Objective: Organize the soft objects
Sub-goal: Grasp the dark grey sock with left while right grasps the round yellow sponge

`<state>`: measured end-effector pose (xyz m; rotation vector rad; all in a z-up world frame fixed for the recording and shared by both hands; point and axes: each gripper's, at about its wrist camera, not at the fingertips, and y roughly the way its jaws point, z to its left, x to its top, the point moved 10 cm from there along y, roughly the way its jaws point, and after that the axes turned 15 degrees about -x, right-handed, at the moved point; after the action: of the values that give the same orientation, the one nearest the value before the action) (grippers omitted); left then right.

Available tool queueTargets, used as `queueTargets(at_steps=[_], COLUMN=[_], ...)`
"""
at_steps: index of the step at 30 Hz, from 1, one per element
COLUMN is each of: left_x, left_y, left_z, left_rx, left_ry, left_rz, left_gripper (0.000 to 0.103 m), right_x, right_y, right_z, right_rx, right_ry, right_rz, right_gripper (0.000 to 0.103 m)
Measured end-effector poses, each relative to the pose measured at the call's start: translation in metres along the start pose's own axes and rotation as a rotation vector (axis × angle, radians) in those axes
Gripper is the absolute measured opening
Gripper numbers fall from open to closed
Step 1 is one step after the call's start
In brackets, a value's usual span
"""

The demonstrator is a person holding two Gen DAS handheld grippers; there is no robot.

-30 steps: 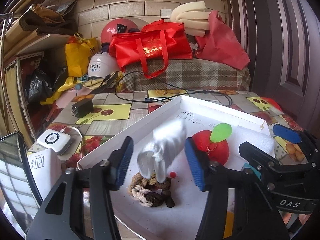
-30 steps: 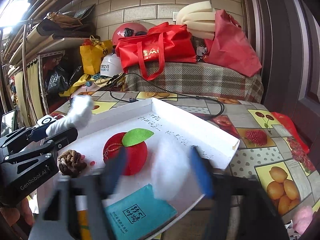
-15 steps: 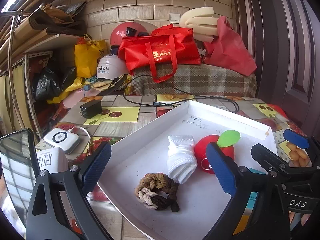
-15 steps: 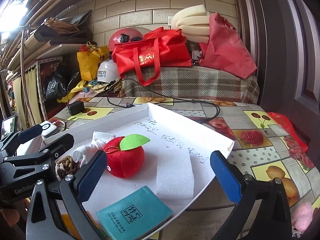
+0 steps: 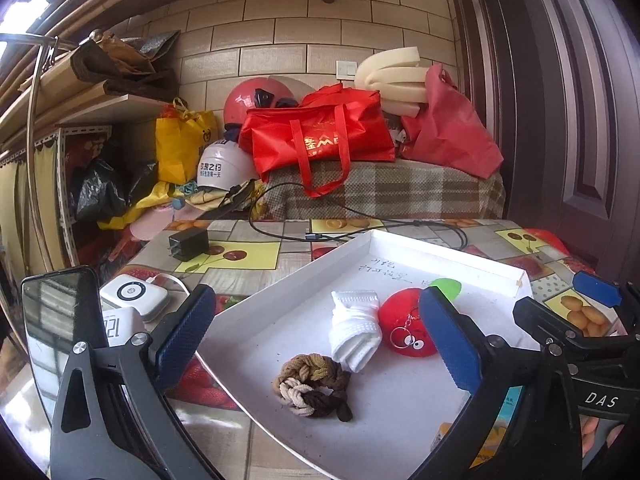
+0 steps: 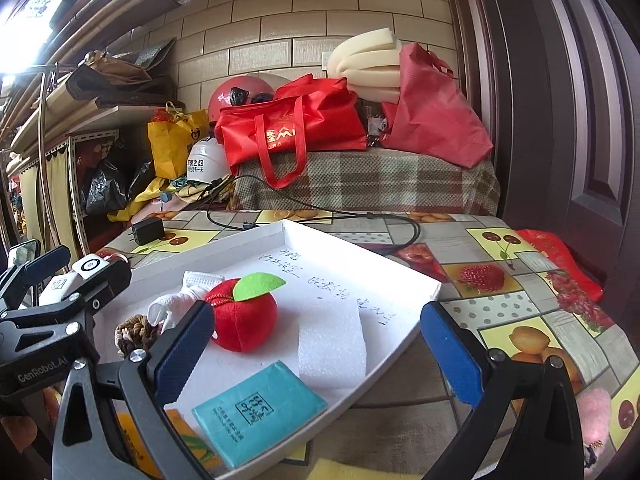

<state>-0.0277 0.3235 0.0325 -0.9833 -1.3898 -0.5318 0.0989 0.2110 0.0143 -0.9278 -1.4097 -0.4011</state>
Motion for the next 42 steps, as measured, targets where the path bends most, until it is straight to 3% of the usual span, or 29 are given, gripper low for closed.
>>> queueTargets(at_steps=[22, 30, 37, 39, 41, 42], left_x=[-0.017, -0.017, -0.011, -0.014, -0.019, -0.023], left_y=[-0.044, -0.073, -0.097, -0.094, -0.086, -0.084], left_z=[-0.037, -0.049, -0.067, -0.075, -0.084, -0.089], left_rx=[-0.064, -0.098, -0.187, -0.205, -0.230, -0.264], left_ry=[0.028, 0.006, -0.027, -0.008, 0.007, 0.007], left_rz=[0.007, -0.055, -0.135, -0.110, -0.057, -0.032], left_gripper=[0.102, 0.102, 0.102, 0.102, 0.102, 0.102], right_x=[-0.015, -0.020, -0.008, -0.013, -0.025, -0.031], right_y=[-0.060, -0.075, -0.119, -0.115, -0.103, -0.094], right_z=[-0.016, -0.034, -0.056, -0.064, -0.073, -0.075], right_rx=[-0.025, -0.026, 0.018, -0.040, -0.108, -0.098], right_ry=[-0.028, 0.031, 0.146, 0.166, 0.190, 0.203], right_rz=[-0.069, -0.075, -0.234, -0.189, -0.089, -0.035], right_gripper=[0.103, 0.103, 0.103, 0.103, 0.103, 0.103])
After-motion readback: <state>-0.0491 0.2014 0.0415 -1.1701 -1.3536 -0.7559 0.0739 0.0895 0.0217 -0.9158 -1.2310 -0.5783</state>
